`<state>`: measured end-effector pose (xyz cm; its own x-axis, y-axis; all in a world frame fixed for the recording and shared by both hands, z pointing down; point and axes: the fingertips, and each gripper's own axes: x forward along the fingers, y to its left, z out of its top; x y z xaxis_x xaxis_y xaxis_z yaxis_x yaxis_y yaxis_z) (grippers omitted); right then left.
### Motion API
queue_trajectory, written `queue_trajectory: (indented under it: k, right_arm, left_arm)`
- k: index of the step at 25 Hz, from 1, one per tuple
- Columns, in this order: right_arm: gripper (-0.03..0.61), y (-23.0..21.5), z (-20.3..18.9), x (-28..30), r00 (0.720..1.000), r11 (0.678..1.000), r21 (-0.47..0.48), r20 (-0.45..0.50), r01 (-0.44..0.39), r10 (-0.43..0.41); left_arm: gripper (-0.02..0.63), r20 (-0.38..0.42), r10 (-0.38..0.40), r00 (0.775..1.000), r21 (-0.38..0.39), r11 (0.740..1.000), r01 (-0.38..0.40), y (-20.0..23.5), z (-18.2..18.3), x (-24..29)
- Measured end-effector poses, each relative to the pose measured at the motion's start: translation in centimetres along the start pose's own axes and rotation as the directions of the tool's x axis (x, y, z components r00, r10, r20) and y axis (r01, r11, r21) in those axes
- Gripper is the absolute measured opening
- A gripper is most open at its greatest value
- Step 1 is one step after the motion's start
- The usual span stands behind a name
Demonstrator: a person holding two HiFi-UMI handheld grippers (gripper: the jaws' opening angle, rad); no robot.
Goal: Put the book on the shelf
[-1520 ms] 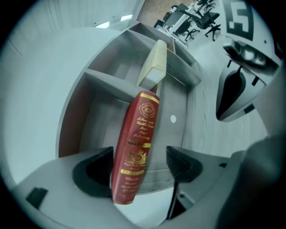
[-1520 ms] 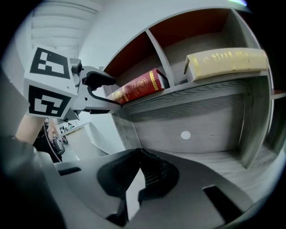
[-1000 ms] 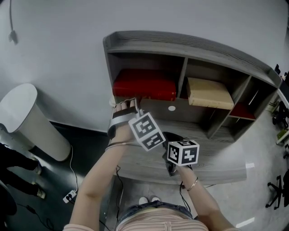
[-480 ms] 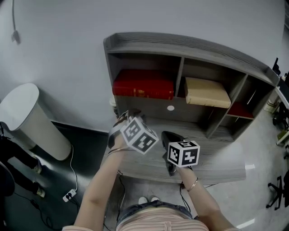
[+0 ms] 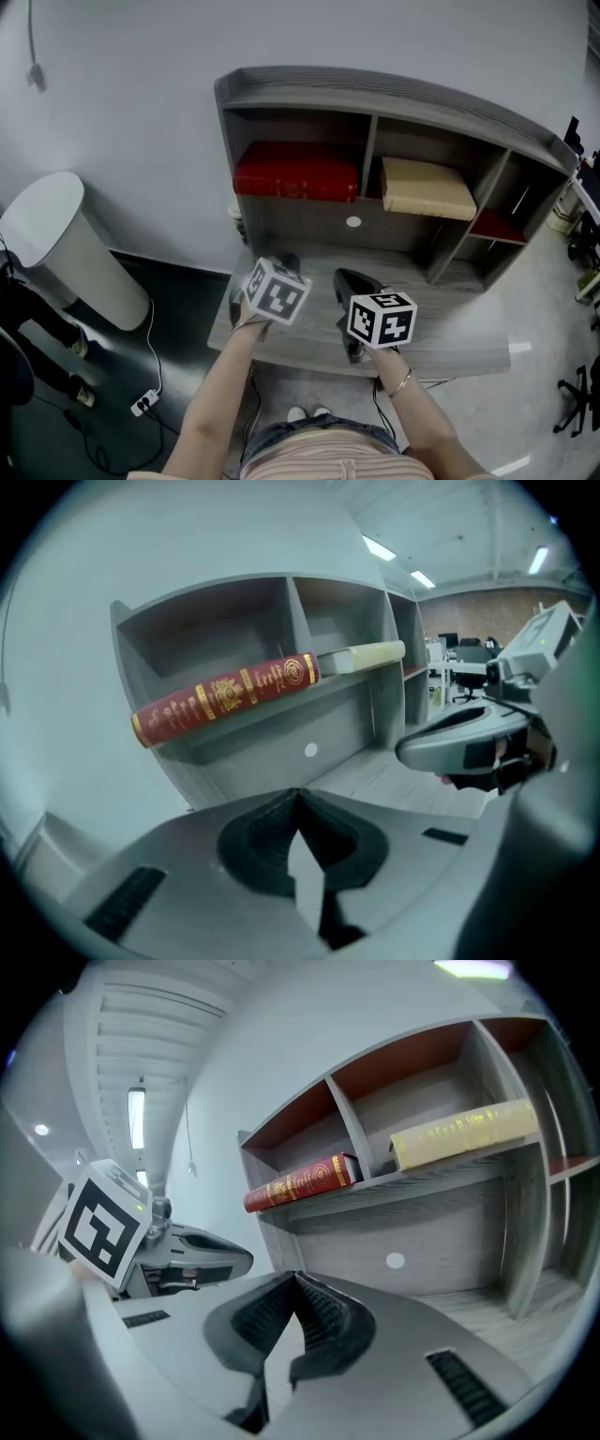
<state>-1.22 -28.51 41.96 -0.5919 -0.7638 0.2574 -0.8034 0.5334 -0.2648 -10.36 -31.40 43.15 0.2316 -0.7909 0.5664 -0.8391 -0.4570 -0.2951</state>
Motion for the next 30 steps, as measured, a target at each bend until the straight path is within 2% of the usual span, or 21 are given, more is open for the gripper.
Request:
queue_trajectory:
  k: [3,7,9,11,14,18,25,30]
  right_arm:
    - [0.008,0.3,0.1,-0.2,1.0,1.0,-0.019,0.005,-0.008,0.008]
    - [0.008,0.9,0.2,-0.3,1.0,0.999,-0.05,0.007,-0.02,0.021]
    - [0.008,1.2,0.2,-0.3,1.0,0.998,-0.061,0.01,-0.023,0.023]
    - [0.008,1.4,0.1,-0.4,1.0,0.997,-0.068,0.009,-0.027,0.028]
    - [0.008,1.6,-0.1,-0.4,0.999,0.997,-0.063,0.007,-0.034,0.035]
    - [0.009,1.6,-0.4,-0.4,0.999,0.998,-0.055,0.007,-0.031,0.032]
    - [0.008,1.2,-0.2,-0.8,1.0,0.998,-0.068,0.024,-0.017,0.019]
    - [0.008,1.2,-0.1,-1.0,0.999,0.999,-0.032,0.039,-0.024,0.025]
  left_arm:
    - [0.012,0.008,-0.035,0.999,-0.074,0.997,0.035,-0.6,-0.6,-0.1]
    - [0.012,0.03,-0.025,0.999,-0.132,0.991,0.029,-0.4,-0.9,-1.0]
    - [0.012,0.044,-0.044,0.998,-0.166,0.985,0.051,-0.9,-1.3,-1.1]
    - [0.012,0.069,-0.079,0.995,-0.209,0.974,0.092,-1.7,-1.5,-1.2]
    - [0.012,0.127,-0.076,0.989,-0.258,0.96,0.107,-1.7,-1.5,-1.6]
    - [0.012,0.196,-0.049,0.979,-0.283,0.954,0.104,-1.7,-1.3,-2.5]
    - [0.012,0.288,-0.05,0.956,-0.328,0.933,0.148,-2.0,-0.8,-3.9]
    - [0.012,0.322,-0.057,0.945,-0.342,0.924,0.172,-1.9,-0.8,-4.6]
